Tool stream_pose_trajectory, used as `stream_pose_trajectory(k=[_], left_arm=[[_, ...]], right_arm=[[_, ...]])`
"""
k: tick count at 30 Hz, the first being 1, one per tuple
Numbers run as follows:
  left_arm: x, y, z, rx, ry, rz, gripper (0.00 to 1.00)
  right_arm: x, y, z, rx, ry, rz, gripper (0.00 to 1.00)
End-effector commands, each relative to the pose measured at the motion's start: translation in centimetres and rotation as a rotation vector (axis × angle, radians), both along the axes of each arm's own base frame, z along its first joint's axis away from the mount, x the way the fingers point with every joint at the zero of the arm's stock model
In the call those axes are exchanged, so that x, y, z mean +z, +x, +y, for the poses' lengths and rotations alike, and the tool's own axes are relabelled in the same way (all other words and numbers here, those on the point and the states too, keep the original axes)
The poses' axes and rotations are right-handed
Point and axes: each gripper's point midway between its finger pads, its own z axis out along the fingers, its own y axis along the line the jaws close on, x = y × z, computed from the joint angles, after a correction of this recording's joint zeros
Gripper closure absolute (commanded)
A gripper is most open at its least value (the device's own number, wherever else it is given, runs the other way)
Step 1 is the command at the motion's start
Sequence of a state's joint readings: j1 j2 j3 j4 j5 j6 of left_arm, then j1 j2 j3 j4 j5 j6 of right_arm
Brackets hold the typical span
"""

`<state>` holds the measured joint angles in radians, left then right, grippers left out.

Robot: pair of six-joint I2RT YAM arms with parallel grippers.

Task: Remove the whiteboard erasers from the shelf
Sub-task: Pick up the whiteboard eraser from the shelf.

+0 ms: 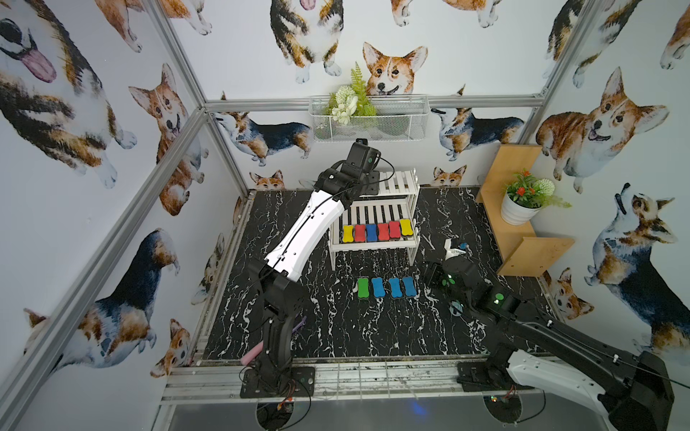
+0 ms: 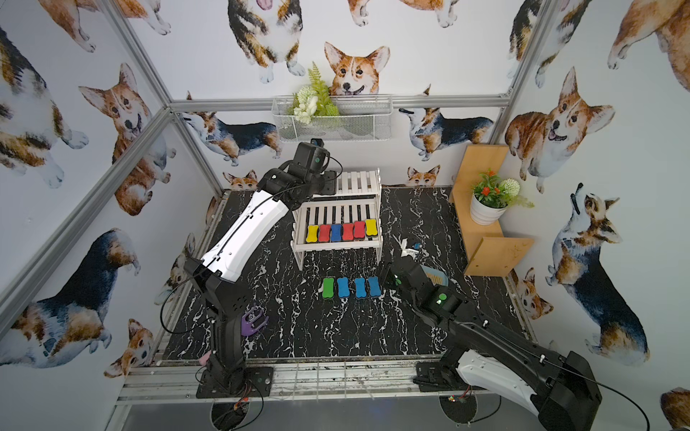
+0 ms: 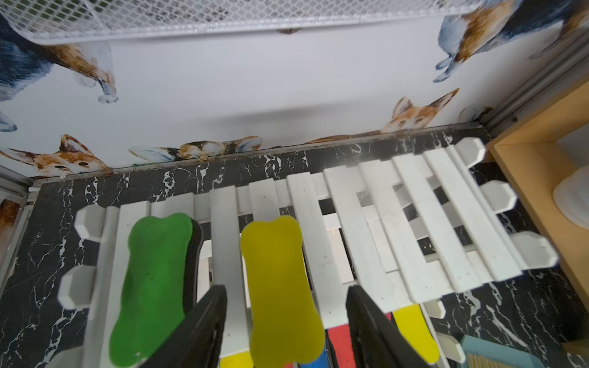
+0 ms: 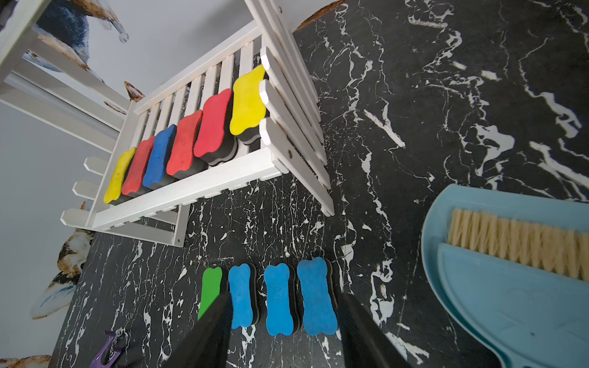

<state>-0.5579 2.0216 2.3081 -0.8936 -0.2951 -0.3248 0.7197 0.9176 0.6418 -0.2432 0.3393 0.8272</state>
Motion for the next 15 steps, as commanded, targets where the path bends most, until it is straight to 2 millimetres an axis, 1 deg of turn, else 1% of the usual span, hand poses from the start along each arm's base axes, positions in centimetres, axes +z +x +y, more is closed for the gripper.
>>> stream_pose_trajectory(k=[1,6,9,11,15], left_arm=[[-0.7,0.3,0.4,0.013,0.037,0.009,0.35],[-1.0,0.7,0.6,0.023,0.062,0.008,0.35],[-1.4,0.9,0.7,0.028,0.075,0.011,0.37],[-1.8,0.9,0.6,0.024,0.078,0.022,0.41],[-2.4,1.1,0.6,0.026,0.087,0.033,0.43]], right_arm=[[0.2,0.0,0.0,-0.002,0.002,-0.006,0.41],[0.4,-0.1,-0.4,-0.012,0.000,-0.011,0.41],[0.5,-0.2,-0.4,-0.013,0.004,-0.013,0.41],[0.4,-0.2,-0.4,-0.012,0.004,-0.011,0.41],[0.3,-0.2,-0.3,-0.010,0.006,-0.007,0.41]])
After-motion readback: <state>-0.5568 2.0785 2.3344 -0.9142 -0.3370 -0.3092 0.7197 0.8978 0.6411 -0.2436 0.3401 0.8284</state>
